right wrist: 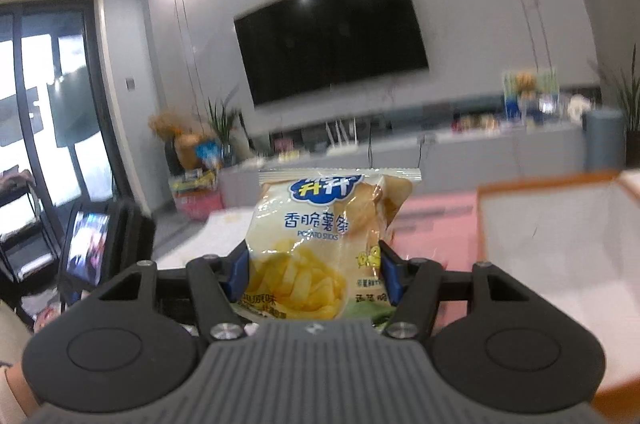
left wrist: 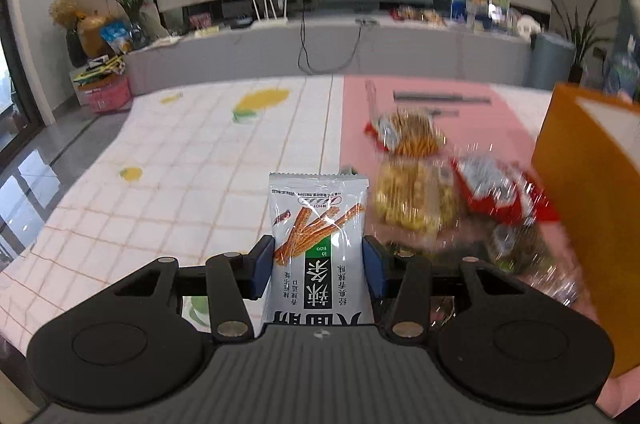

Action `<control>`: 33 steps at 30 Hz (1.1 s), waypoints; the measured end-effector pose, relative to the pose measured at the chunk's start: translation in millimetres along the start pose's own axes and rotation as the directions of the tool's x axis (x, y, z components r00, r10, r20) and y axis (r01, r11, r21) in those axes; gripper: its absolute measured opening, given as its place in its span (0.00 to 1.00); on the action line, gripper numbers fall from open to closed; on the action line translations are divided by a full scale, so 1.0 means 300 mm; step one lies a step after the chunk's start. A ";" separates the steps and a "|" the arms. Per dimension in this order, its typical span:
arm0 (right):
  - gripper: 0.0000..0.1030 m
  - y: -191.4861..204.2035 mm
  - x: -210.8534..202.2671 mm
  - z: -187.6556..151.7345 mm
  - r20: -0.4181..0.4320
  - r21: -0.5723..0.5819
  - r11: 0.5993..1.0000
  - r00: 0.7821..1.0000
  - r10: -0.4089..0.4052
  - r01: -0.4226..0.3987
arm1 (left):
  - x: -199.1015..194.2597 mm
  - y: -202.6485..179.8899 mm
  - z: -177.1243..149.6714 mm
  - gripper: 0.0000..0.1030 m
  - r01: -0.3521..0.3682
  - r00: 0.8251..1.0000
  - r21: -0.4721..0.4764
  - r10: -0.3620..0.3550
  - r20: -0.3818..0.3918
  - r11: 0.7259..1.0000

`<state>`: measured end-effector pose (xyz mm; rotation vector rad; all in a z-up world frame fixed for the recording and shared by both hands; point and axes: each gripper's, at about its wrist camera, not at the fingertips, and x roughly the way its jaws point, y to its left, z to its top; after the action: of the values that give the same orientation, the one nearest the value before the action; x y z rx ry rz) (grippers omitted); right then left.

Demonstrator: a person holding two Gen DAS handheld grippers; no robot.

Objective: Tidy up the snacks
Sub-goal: 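Lift the yellow bag with the right tool while the left tool lifts the white packet toward the box, then lower both held packets into the orange box and open both tools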

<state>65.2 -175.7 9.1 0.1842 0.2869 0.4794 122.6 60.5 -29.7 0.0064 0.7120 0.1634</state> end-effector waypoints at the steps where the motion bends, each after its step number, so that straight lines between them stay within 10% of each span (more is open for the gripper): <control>1: 0.59 -0.014 -0.018 0.016 0.018 -0.001 1.000 1.000 -0.013 0.013 | -0.016 0.003 0.009 0.52 0.003 1.000 -0.011 -0.003 0.014 1.000; 10: 0.59 -0.308 -0.140 0.094 -0.058 0.035 0.976 0.975 -0.213 0.215 | -0.179 0.012 0.091 0.52 0.153 0.982 -0.114 -0.139 0.127 0.982; 16: 0.59 -0.459 -0.126 0.053 -0.210 0.119 0.940 0.933 -0.291 0.320 | -0.236 -0.048 0.122 0.52 0.358 0.928 -0.130 -0.338 0.157 0.925; 24: 0.59 -0.422 -0.001 0.008 -0.357 0.014 0.956 0.895 -0.268 0.292 | -0.239 -0.151 0.124 0.52 0.465 0.881 -0.085 -0.452 0.141 0.881; 33: 0.64 -0.455 0.092 -0.005 -0.466 0.070 0.964 0.863 -0.197 0.258 | -0.236 -0.188 0.097 0.52 0.478 0.875 -0.056 -0.470 0.114 0.877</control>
<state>146.5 -281.3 -31.6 0.1602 0.7962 0.2605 97.0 -4.4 34.8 -0.2387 0.5900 -0.2802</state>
